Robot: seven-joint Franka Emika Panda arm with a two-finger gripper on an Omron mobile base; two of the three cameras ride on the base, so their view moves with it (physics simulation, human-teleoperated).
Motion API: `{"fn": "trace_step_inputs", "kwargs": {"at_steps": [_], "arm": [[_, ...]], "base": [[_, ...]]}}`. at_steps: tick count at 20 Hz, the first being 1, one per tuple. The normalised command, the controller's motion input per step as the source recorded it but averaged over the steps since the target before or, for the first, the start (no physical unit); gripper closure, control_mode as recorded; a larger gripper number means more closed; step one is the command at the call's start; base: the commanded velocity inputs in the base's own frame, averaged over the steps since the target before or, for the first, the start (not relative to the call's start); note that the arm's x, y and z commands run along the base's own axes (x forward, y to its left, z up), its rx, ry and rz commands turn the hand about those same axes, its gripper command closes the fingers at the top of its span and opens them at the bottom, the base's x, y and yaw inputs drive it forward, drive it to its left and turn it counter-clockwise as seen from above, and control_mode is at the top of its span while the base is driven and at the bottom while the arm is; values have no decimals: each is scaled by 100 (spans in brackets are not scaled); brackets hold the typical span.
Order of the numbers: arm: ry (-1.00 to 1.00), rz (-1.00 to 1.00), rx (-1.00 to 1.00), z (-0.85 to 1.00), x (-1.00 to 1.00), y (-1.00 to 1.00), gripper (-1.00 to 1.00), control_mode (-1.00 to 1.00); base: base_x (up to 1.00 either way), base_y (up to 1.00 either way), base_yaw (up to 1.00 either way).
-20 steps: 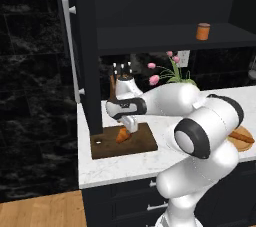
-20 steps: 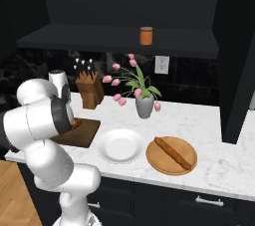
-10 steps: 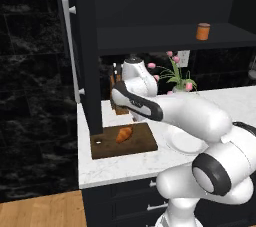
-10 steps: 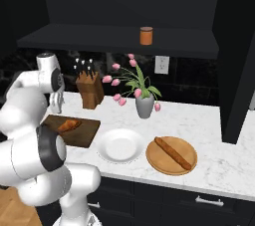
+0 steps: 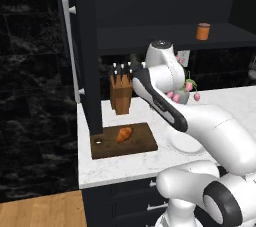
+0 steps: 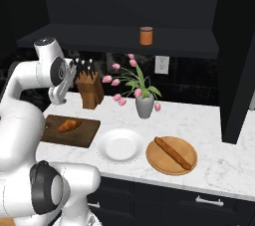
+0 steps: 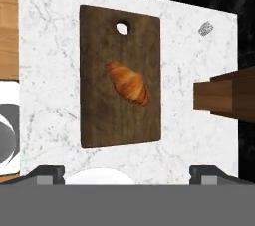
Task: From the different types of pastries on the counter, select a croissant and place it on the cutting board. Then retrieve a jar of jam from the cabinet and place it alongside the croissant on the cutting board.
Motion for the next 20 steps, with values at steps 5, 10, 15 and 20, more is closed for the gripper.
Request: {"fn": "trace_step_inputs", "kwargs": {"at_steps": [5,10,15,20], "arm": [[-30,-25,2,95,0,-47,-100,-100],[-44,-14,-2,100,0,-27,-100,-100],[-42,3,-6,97,0,-18,-100,-100],[-38,5,-5,85,0,-25,-100,-100]], "base": [[0,0,0],[0,0,0],[0,0,0],[0,0,0]]}}
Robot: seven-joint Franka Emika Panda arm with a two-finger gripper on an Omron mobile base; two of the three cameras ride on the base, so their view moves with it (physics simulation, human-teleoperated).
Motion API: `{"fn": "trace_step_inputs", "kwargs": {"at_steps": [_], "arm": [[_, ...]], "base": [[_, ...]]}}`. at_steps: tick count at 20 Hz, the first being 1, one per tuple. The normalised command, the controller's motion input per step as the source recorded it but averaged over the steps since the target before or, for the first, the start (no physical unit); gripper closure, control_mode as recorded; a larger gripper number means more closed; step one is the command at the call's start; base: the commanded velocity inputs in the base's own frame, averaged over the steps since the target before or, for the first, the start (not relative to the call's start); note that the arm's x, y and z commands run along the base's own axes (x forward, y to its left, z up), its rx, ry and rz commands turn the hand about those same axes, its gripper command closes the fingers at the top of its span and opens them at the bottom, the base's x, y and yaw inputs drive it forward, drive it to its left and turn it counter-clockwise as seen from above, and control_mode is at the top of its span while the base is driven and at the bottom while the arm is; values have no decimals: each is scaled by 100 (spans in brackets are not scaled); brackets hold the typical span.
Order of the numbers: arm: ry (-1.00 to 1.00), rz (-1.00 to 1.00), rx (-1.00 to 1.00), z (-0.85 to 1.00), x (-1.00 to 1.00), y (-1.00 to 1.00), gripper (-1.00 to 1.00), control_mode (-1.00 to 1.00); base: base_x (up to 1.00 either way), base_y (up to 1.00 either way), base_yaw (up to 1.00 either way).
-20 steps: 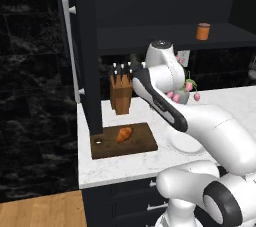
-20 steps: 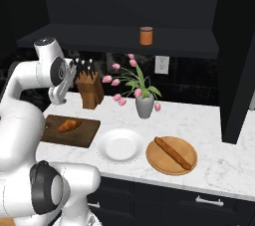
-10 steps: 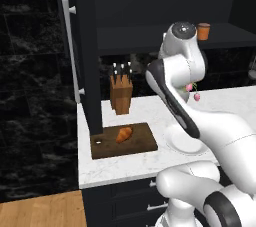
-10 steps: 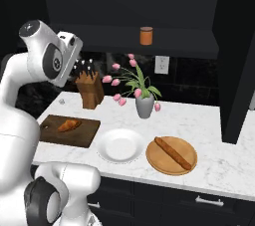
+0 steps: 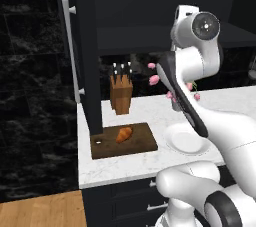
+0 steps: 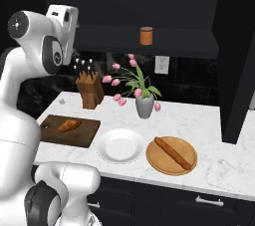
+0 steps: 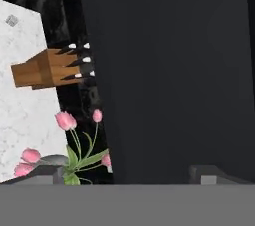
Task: From the different types of pastries on the counter, select a croissant and place it on the cutting board. Then retrieve a jar of jam from the cabinet and place it alongside the croissant on the cutting board.
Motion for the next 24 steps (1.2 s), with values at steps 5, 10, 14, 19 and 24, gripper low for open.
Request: {"fn": "trace_step_inputs", "kwargs": {"at_steps": [5,10,14,19,24], "arm": [[-34,-26,0,41,-4,-32,-100,-100],[-17,-45,3,16,-1,-38,-100,-100],[-17,-25,2,14,7,-37,-100,-100],[-25,-18,2,82,13,-44,-100,-100],[-24,-17,2,-12,18,-24,-100,-100]], "base": [[0,0,0],[0,0,0],[0,0,0],[0,0,0],[0,0,0]]}}
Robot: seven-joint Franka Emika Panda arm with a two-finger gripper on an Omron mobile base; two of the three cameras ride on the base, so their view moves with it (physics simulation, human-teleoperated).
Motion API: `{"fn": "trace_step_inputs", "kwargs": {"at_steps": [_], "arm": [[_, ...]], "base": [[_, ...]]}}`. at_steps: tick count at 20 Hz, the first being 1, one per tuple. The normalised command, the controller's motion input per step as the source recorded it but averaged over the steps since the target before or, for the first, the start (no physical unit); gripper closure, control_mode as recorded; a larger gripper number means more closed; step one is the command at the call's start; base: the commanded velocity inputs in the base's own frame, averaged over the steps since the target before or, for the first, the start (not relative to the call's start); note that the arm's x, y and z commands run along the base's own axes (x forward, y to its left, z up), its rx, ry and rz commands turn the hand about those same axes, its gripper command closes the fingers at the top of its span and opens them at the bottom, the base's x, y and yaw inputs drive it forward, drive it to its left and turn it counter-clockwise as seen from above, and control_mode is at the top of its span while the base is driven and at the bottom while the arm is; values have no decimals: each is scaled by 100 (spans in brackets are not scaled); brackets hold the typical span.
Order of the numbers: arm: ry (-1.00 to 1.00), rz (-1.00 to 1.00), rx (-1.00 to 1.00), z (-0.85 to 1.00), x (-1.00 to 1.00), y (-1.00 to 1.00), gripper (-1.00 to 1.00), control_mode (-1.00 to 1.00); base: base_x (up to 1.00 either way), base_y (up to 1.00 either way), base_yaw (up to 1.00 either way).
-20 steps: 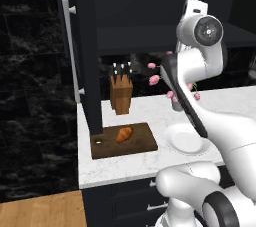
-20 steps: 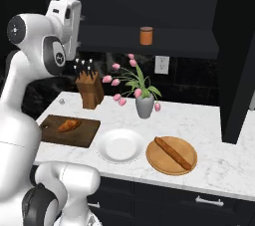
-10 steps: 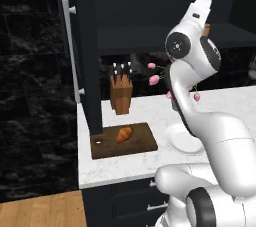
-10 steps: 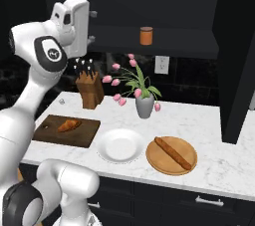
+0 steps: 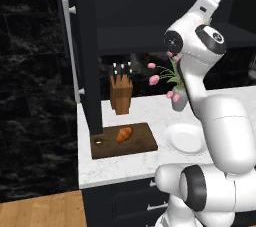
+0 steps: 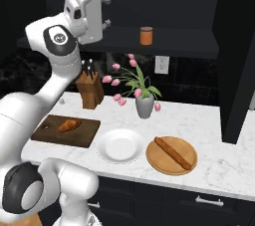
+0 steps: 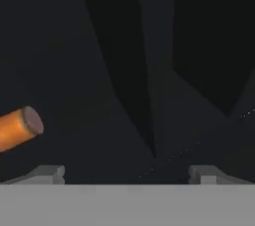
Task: From the different types of pastries on the counter, select a croissant and place it on the cutting board. Then retrieve a jar of jam from the cabinet and place it alongside the croissant on the cutting board.
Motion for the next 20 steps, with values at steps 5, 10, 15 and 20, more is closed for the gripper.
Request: {"fn": "trace_step_inputs", "kwargs": {"at_steps": [5,10,15,20], "arm": [[-13,-22,39,27,12,-4,-100,-100],[-4,-3,36,74,1,7,-100,-100],[-21,11,16,-16,4,-6,-100,-100],[-29,18,41,-48,37,-15,-100,-100]], "base": [[0,0,0],[0,0,0],[0,0,0],[0,0,0]]}}
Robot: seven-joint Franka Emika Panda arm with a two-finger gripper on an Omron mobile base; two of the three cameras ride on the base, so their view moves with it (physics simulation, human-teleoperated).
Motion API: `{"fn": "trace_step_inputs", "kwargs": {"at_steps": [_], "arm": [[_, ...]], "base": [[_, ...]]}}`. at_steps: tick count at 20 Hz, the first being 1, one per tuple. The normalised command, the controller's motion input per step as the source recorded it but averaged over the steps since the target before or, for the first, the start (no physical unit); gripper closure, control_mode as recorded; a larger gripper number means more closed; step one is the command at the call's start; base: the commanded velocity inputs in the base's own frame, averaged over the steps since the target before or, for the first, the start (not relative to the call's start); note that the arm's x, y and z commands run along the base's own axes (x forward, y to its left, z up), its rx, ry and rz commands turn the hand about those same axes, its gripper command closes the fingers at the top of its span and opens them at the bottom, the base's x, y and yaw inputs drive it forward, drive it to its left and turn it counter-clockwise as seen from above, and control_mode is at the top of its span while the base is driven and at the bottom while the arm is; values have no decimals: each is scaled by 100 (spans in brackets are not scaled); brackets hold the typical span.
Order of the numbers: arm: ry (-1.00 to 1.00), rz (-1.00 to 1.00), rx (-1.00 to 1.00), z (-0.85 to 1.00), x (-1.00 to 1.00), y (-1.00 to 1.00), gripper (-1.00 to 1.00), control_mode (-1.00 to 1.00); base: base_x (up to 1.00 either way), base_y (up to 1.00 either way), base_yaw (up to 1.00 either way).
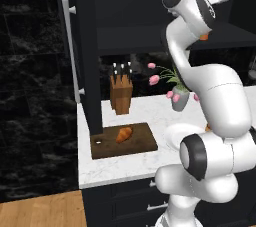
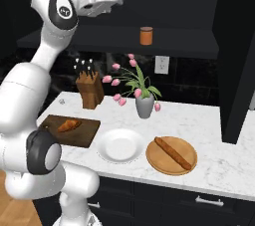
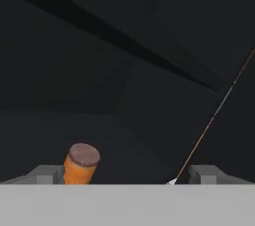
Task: From the different types of pastries on the counter, select a croissant and place it on the cutting board. Then retrieve a jar of jam from the cabinet and place it alongside the croissant on the cutting board.
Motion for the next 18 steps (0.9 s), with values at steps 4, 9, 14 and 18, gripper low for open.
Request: {"fn": "trace_step_inputs", "kwargs": {"at_steps": [4,9,14,18], "arm": [[6,13,10,-31,29,-15,-100,-100],[0,1,4,-25,46,-8,-100,-100],[-1,0,0,-11,16,-1,-100,-100],[1,0,3,-16,24,-1,-100,-100]], "base": [[0,0,0],[0,0,0],[0,0,0],[0,0,0]]}}
